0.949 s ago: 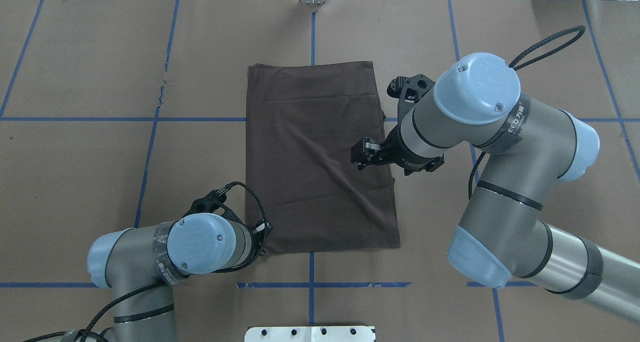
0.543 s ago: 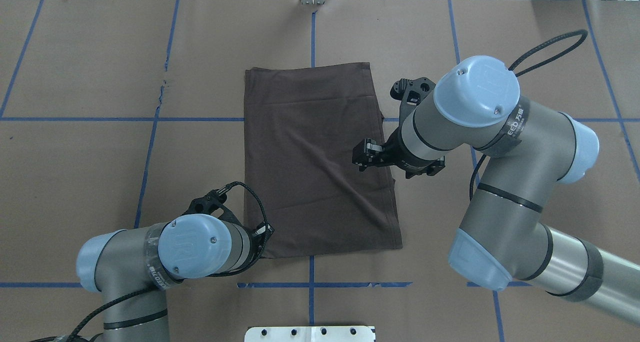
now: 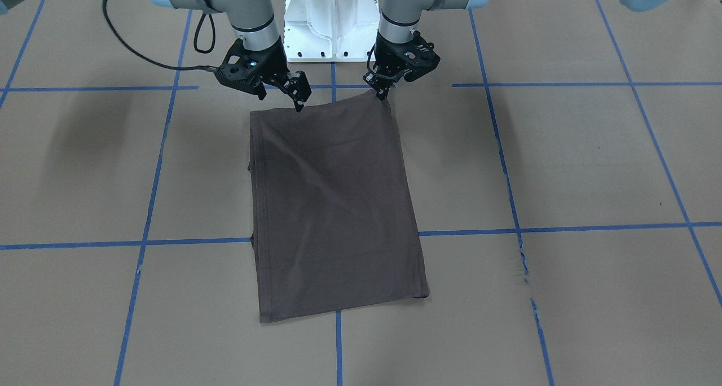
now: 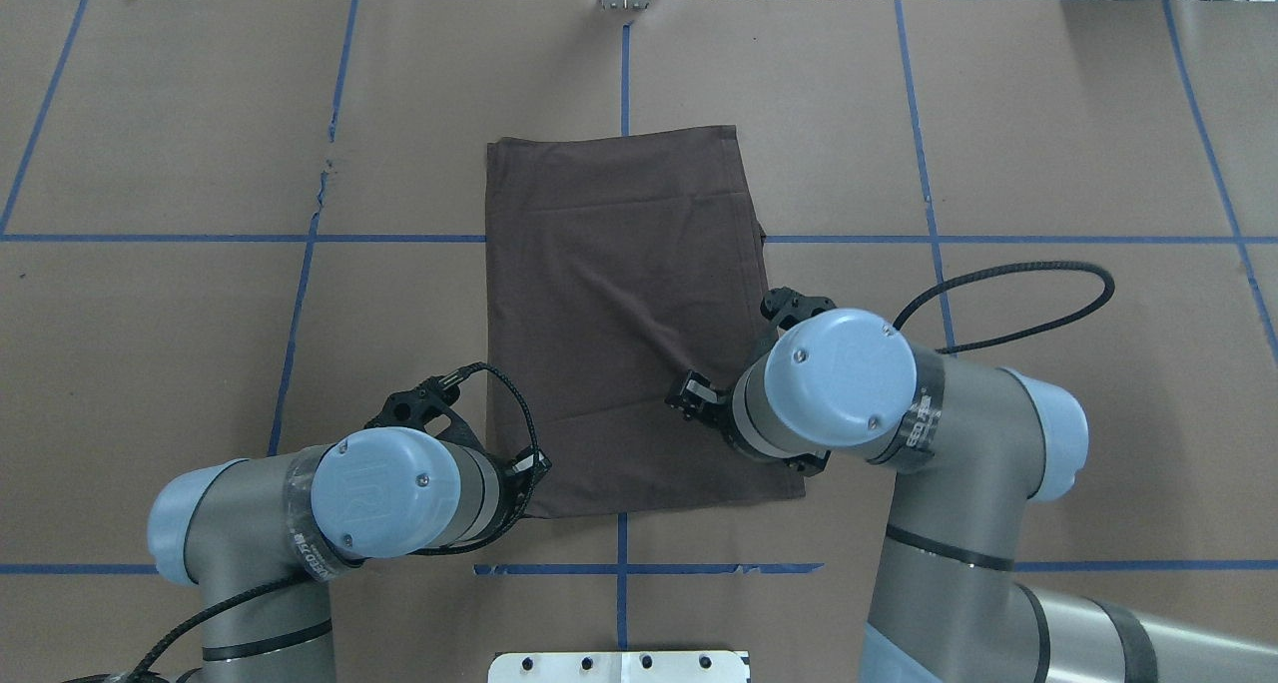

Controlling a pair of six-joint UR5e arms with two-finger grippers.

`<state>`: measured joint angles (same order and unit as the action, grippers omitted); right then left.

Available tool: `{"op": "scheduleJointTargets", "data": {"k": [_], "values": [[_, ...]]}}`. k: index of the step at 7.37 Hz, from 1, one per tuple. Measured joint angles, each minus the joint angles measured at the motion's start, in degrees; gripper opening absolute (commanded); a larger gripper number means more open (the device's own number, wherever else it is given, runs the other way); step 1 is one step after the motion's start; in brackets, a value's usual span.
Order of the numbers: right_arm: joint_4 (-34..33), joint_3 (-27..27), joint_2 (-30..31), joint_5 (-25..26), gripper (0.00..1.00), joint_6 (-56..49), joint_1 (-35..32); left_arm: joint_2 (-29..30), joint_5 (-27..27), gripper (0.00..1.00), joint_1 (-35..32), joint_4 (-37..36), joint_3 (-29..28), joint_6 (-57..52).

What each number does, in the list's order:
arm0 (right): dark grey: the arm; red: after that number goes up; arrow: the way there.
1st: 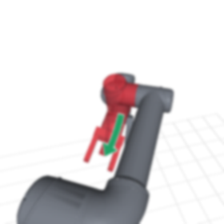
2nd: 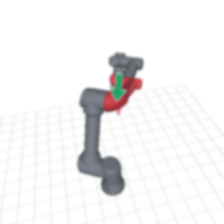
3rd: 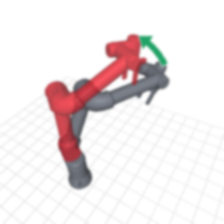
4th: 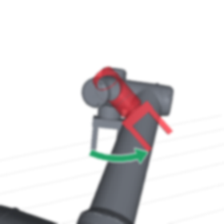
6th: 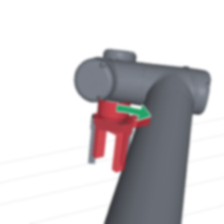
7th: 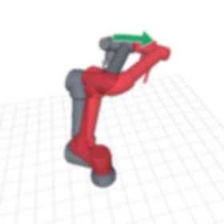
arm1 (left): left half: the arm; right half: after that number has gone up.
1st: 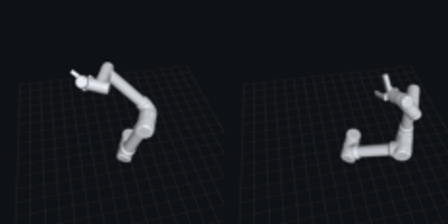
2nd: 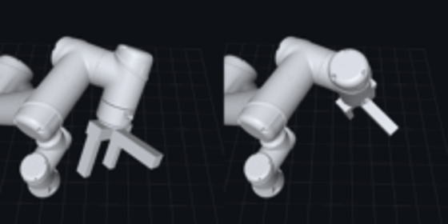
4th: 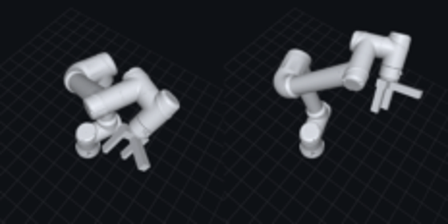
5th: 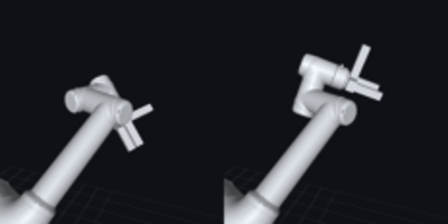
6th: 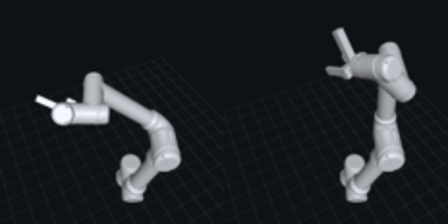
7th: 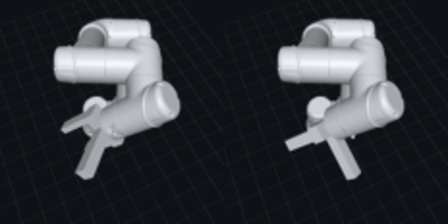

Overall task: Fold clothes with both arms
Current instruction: 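Move the right gripper to the other near corner of the shirt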

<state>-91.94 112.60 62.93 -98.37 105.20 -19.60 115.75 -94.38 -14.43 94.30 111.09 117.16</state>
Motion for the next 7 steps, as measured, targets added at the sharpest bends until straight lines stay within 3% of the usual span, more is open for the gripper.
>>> {"op": "scheduleJointTargets", "data": {"k": [2, 7], "values": [[0.00, -1.35, 0.92, 2.76, 1.00, 3.23, 2.27, 0.00, -0.01, 0.00, -0.06, 0.01, -0.01, -0.15], [0.10, -6.53, 1.25, 3.27, 1.00, 3.79, 2.56, 0.22, 0.06, 0.00, -0.05, 0.01, 0.00, -0.18]]}}
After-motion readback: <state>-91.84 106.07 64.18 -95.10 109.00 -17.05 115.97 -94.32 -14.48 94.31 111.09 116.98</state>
